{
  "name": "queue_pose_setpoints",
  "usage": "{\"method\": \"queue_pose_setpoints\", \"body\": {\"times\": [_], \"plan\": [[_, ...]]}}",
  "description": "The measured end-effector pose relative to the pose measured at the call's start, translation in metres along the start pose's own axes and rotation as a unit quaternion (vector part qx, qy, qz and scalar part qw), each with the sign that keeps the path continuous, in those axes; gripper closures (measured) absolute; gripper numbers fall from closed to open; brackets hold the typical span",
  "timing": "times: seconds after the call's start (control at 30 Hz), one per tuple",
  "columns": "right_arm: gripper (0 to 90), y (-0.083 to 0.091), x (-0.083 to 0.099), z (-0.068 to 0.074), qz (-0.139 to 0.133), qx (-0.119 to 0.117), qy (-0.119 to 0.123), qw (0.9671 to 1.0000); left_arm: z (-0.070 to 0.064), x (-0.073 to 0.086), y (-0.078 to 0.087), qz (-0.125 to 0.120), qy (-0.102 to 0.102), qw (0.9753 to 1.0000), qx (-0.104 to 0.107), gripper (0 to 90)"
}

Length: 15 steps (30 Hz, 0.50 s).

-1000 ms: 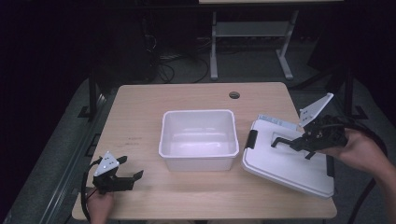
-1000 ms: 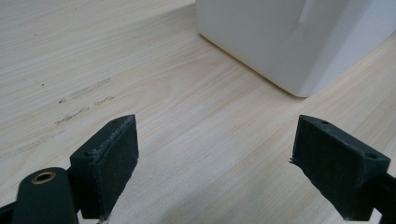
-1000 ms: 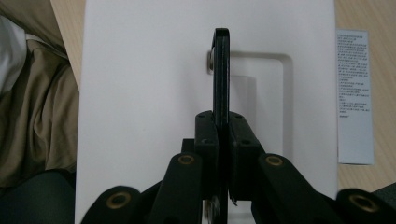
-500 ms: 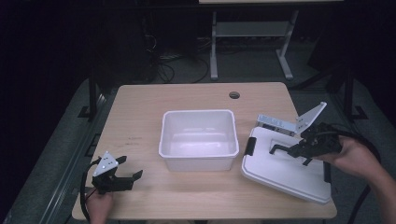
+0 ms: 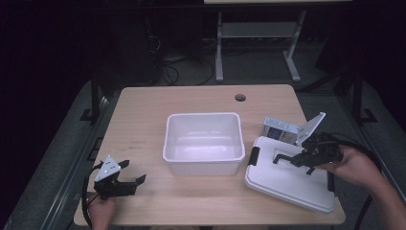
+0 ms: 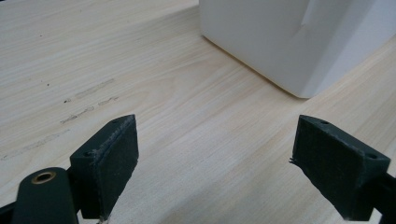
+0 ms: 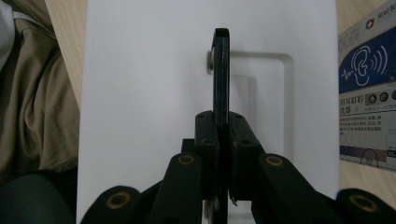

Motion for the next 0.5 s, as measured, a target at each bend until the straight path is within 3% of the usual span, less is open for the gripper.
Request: {"method": "queue_pose_setpoints", "body": {"times": [0.5], "plan": [[84.0, -0.026, 0.005, -0.006, 0.005, -0.013, -0.008, 0.9999, 0.000, 0.000, 0.001, -0.001, 0.002, 1.0000, 0.000, 13.7]]}}
Point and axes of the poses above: each handheld gripper's, and its own axes: y roughly backward along the jaws, x roughly out of its underside, z roughly to its left, the point moved 9 cm from there along -y, roughly forward along the jaws, and after that the axes turned 13 degrees about -x, right-handed, at the moved point
